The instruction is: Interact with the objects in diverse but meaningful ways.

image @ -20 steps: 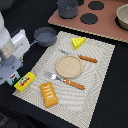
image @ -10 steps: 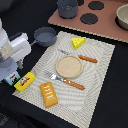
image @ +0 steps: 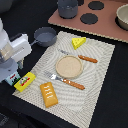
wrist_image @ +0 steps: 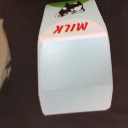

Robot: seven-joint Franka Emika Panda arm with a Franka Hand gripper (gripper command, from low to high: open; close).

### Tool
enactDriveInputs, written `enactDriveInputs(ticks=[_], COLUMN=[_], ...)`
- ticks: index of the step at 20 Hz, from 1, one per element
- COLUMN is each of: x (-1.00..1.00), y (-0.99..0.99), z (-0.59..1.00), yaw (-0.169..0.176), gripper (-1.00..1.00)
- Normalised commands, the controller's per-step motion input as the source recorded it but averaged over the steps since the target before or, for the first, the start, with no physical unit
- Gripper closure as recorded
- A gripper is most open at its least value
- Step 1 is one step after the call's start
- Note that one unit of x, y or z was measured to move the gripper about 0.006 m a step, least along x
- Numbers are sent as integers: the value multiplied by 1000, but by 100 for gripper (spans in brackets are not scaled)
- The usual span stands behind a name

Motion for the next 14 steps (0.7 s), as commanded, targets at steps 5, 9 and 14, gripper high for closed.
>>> enactDriveInputs(ticks=[5,9,14], x=[-406,-437,-605], y=[84,106,123], z=[-298,-163,-64], yaw=[0,0,11], gripper=[-100,-100,-100])
